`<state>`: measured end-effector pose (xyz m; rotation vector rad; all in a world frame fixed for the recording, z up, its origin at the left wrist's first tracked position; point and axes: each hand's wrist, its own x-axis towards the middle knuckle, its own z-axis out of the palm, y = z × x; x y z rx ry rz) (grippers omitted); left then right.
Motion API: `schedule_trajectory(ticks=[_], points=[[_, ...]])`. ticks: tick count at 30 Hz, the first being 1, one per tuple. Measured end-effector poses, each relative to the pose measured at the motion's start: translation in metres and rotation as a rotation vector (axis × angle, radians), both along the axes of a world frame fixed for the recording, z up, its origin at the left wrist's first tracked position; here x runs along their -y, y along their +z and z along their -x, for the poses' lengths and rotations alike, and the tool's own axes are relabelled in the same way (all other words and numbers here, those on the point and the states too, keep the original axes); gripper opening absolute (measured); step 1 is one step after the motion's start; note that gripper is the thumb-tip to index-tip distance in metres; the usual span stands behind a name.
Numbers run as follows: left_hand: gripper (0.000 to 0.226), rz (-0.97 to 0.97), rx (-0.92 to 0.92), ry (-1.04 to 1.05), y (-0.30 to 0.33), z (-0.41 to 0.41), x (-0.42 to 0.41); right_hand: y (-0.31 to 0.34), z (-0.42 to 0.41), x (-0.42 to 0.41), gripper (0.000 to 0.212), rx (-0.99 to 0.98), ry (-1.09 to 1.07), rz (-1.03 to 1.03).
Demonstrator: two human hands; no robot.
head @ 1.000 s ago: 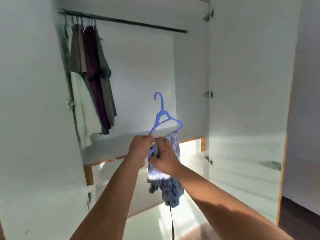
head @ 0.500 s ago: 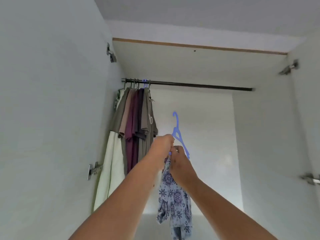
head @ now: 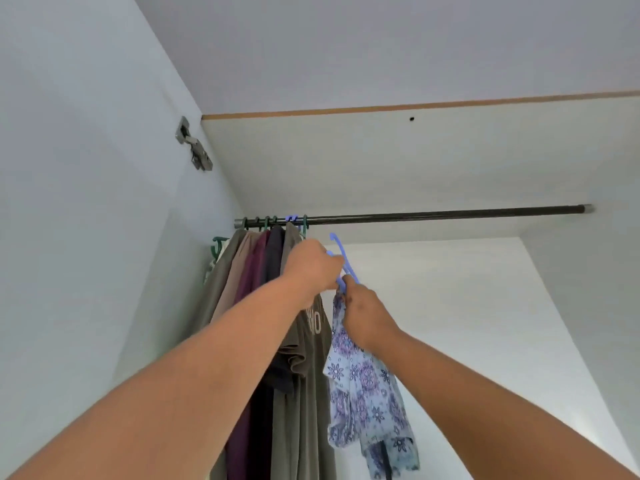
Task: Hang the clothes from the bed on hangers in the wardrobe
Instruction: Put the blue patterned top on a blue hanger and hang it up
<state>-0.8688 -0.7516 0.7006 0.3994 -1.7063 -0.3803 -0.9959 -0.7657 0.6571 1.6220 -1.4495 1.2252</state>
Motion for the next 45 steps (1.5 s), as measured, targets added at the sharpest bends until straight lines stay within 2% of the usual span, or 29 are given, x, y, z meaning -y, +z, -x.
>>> schedule_trajectory(ticks=[4, 11, 17, 22, 27, 29, 33, 36, 40, 45], points=[[0.031, 0.071, -0.031, 0.033, 0.039, 0.021, 0.038, 0.039, 0.021, 0.044, 0.040, -0.004, 0.006, 0.066], [0.028, 0.182, -0.002, 0.297, 0.086, 0.051, 0.095, 0.090, 0.037, 0.110, 0.035, 0.033, 0.115, 0.086], [0.030, 0.240, -0.049, 0.430, 0.118, 0.061, 0.116, 0.127, 0.038, 0.140, 0.038, 0.038, 0.162, 0.155], [0.021, 0.347, -0.089, 0.509, 0.120, 0.058, 0.128, 0.136, 0.033, 0.155, 0.034, -0.014, 0.157, 0.169], [0.034, 0.436, -0.158, 0.640, 0.101, 0.046, 0.120, 0.124, 0.017, 0.161, 0.022, 0.057, 0.314, 0.235], [0.033, 0.440, -0.171, 0.708, 0.092, 0.040, 0.118, 0.112, 0.007, 0.161, 0.021, 0.109, 0.355, 0.274], [0.023, 0.427, -0.100, 0.823, 0.074, 0.032, 0.114, 0.092, -0.001, 0.163, 0.037, 0.175, 0.338, 0.282], [0.023, 0.425, -0.065, 0.854, 0.065, 0.031, 0.106, 0.074, -0.001, 0.154, 0.061, 0.229, 0.377, 0.284], [0.032, 0.501, 0.082, 0.981, 0.046, 0.027, 0.093, 0.043, -0.001, 0.143, 0.077, 0.281, 0.383, 0.248], [0.043, 0.744, 0.291, 1.271, -0.012, 0.012, 0.082, -0.003, -0.001, 0.131, 0.069, 0.284, 0.504, 0.285]])
